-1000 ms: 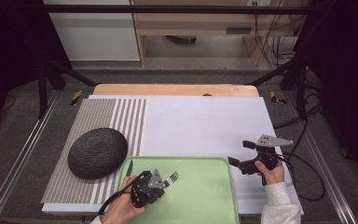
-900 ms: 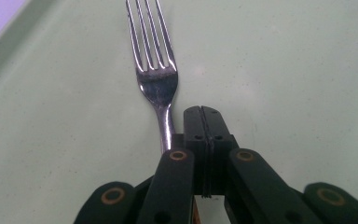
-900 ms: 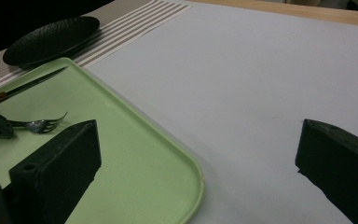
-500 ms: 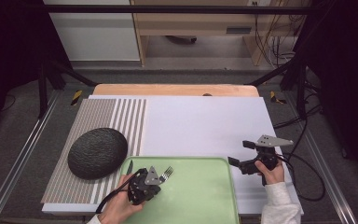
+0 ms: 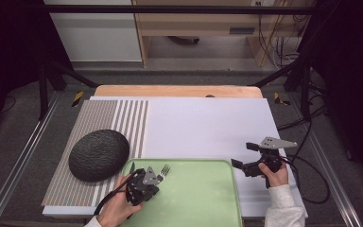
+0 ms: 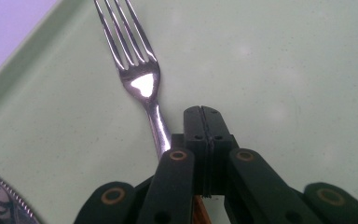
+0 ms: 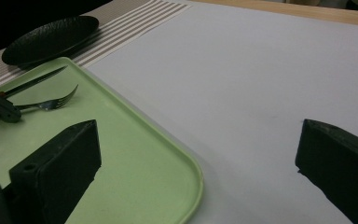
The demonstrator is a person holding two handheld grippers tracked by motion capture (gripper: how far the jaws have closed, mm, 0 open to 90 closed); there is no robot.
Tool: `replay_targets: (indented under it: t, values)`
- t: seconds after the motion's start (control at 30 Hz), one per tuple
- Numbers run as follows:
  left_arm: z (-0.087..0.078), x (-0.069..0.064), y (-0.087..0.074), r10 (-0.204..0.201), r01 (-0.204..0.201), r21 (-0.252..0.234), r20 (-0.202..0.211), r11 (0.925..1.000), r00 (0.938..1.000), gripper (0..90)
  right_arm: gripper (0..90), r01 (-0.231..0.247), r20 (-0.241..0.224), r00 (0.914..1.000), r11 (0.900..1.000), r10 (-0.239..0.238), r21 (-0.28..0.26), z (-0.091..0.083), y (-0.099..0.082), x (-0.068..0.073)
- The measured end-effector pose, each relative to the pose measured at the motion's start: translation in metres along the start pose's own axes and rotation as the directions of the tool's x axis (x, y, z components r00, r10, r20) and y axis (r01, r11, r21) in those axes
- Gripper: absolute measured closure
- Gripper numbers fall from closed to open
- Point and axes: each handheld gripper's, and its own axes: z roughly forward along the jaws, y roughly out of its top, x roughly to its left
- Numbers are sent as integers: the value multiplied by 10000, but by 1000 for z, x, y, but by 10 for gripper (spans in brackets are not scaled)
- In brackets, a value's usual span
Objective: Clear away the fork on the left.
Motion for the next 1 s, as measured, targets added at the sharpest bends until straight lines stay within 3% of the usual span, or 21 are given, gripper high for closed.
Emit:
replay_targets:
  t: [1.0]
  values:
    - [-9, 14, -15, -402, 398, -78, -485, 9992, 9980, 898, 6, 2, 8, 10000, 10000, -2, -1, 0, 0, 0]
